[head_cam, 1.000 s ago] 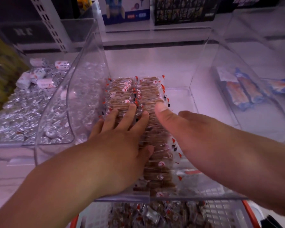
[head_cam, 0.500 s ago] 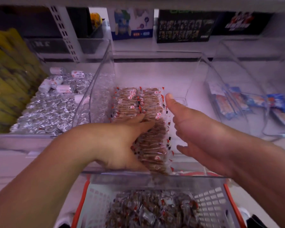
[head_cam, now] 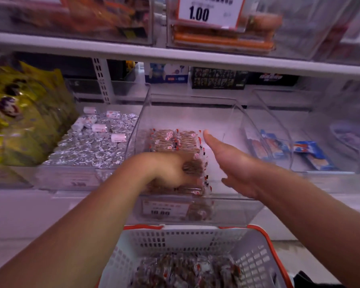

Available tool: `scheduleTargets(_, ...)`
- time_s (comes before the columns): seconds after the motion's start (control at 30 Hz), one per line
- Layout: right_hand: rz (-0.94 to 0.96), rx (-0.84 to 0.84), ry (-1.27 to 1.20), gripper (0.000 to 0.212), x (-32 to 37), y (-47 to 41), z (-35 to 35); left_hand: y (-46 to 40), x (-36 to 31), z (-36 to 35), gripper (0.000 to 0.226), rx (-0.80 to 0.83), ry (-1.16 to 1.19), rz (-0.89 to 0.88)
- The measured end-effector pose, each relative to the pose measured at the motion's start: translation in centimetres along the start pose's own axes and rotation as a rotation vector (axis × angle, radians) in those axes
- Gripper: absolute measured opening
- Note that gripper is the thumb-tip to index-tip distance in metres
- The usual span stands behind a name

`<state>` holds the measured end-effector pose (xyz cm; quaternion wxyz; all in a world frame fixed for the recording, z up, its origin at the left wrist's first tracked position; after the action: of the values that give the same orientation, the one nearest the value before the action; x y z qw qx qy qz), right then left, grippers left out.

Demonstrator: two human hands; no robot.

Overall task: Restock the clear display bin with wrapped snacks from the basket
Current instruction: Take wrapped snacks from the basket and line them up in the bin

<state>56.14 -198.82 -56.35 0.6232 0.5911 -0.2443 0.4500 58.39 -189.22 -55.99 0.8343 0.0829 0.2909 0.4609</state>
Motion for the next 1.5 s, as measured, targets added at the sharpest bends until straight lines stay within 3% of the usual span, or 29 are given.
scheduleTargets(0.1, 0.003, -0.027, -0.012, 0.076, -0.1, -0.7, -0.5, -0.5, 1.0, 0.7, 0.057, -0.171, -0.096, 0.108)
scheduleTargets(0.23, -0.021, 0.179, -0.091, 0.070, -0.7, -1.2, -3.9, -1.7, 1.3, -2.1, 0.060, -0.045, -0.157, 0.162)
scheduleTargets(0.3, -0.063, 0.078, -0.120, 0.069, -0.2, -1.7, -2.1, -1.8, 1.0, -1.9, 0.056, -0.048, -0.170, 0.148)
scheduleTargets(0.4, -0.032, -0.275, -0.136, 0.071, 2.3, -3.0, 2.5, -1.6, 0.9, -1.7, 0.061, -0.031, -0.178, 0.165)
scheduleTargets(0.47, -0.028, -0.334, -0.110, 0.075, 3.5, -4.1, 3.0, -1.7, 1.2, -1.7, 0.068, -0.041, -0.106, 0.196)
scheduleTargets(0.57, -0.027, -0.294, -0.072, 0.078, 3.2, -6.7, 2.6, -1.5, 2.2, -1.4, 0.072, -0.059, -0.037, 0.292)
scheduleTargets(0.73, -0.066, -0.087, -0.136, 0.095, 1.1, -10.6, 0.1, -1.5, 2.3, -1.0, 0.063, -0.079, -0.067, 0.317)
scheduleTargets(0.87, -0.042, -0.078, -0.115, 0.086, 2.1, -10.1, 0.3, -1.4, 2.1, -0.8, 0.057, -0.092, -0.031, 0.324)
scheduleTargets(0.97, 0.142, -0.295, 0.155, 0.064, 5.8, -6.0, 2.3, 0.2, 0.6, 1.6, 0.032, -0.330, -0.012, 0.258)
scheduleTargets(1.07, 0.729, -0.753, 0.252, 0.026, 9.3, 4.6, 5.4, 5.2, -3.0, 5.6, 0.027, -0.808, -0.039, 0.058)
scheduleTargets(1.13, 1.139, -0.966, 0.104, 0.018, 5.4, 13.3, 5.6, 10.7, -6.3, 6.1, 0.031, -1.182, -0.066, -0.234)
scheduleTargets(1.2, 1.207, -1.007, 0.132, 0.017, -1.2, 16.5, 3.8, 14.9, -9.4, 2.6, 0.030, -1.314, -0.114, -0.566)
scheduleTargets(1.27, 0.980, -0.908, 0.279, 0.018, -8.2, 13.9, 1.5, 14.6, -10.3, -3.8, 0.029, -1.143, -0.202, -0.657)
scheduleTargets(1.3, 0.806, -0.790, 0.383, 0.018, -12.3, 11.1, 0.1, 12.8, -9.4, -8.0, 0.027, -0.955, -0.234, -0.573)
scheduleTargets(1.37, 0.326, -0.429, 0.619, 0.022, -22.5, 5.0, -2.8, 8.1, -3.8, -17.8, 0.024, -0.438, -0.225, -0.175)
scheduleTargets(1.4, 0.108, -0.218, 0.747, 0.038, -28.3, 3.1, -4.4, 7.3, 0.1, -23.2, 0.026, -0.220, -0.137, 0.019)
scheduleTargets(1.43, -0.023, -0.030, 0.838, 0.056, -33.0, 2.4, -5.8, 7.3, 3.3, -28.1, 0.034, -0.068, 0.010, 0.160)
scheduleTargets(1.5, -0.162, 0.159, 0.909, 0.063, -39.4, 2.0, -6.5, 7.9, 8.1, -35.6, 0.059, 0.054, 0.317, 0.364)
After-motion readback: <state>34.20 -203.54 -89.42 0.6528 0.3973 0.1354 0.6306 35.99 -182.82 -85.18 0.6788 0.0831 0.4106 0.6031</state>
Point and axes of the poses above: each hand's wrist, its own y-axis away from the middle knuckle, its own z-axis out of the back of the hand, x = y × z, the point moved 10 cm from there along -y, towards the middle knuckle, and after that the axes turned 2 degrees about x, right-handed, at the moved point
